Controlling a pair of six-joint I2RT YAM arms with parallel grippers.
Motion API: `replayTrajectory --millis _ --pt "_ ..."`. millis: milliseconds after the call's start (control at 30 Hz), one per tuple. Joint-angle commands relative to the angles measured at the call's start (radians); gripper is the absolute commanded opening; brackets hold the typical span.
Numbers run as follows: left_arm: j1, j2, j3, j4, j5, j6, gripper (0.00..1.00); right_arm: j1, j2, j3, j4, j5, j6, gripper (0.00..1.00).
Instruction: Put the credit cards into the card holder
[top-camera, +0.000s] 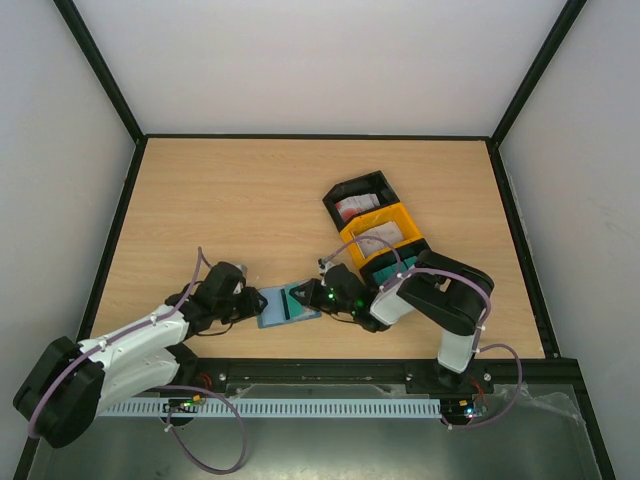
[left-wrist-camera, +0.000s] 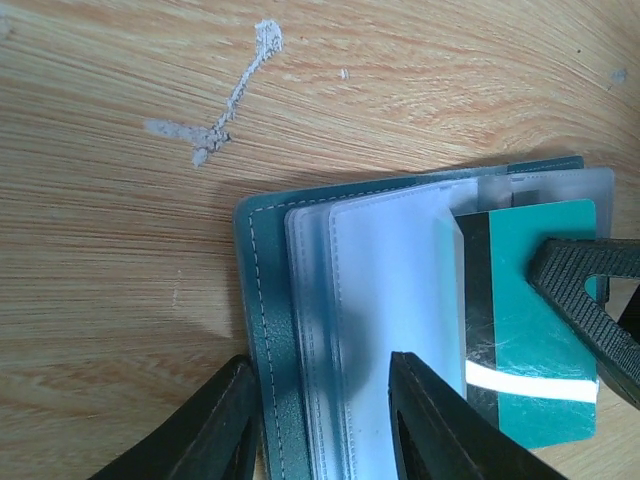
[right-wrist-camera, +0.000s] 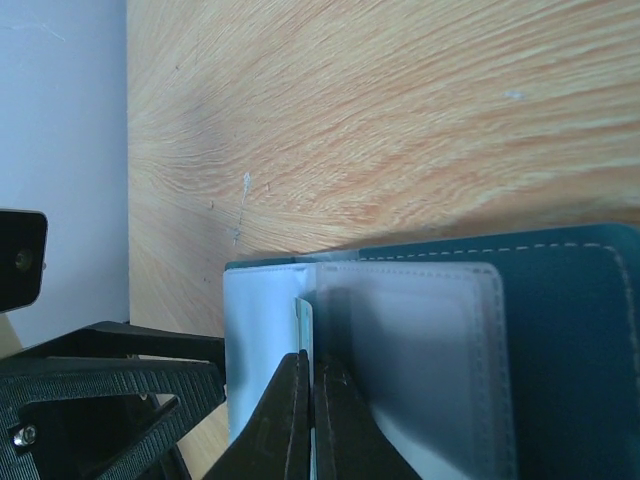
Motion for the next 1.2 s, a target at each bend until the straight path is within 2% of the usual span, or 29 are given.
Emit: replayTrajectory --millis 0,267,567,933,1167 --pt "0.002 0.01 -0.033 -0.021 0.043 -0.005 0.38 0.021 0.044 -0.011 0.05 0.007 0.007 0.02" --pt "0.002 0.007 -0.04 -0.008 0.058 -0.004 0.38 0.024 0.099 -0.016 0.166 0.01 0.039 0.02" --pt "0.002 0.0 -0.042 -0.009 0.055 -0.001 0.38 0.024 0.087 -0.023 0.148 0.081 0.015 0.02" --pt "0.002 -0.006 -0.044 -0.002 0.069 -0.001 0.38 0.036 0.134 -0.01 0.213 0.027 0.046 0.02" --pt "0.003 -0.007 -0.043 0.03 0.103 0.001 0.39 0.045 0.085 -0.005 0.11 0.063 0.011 0.06"
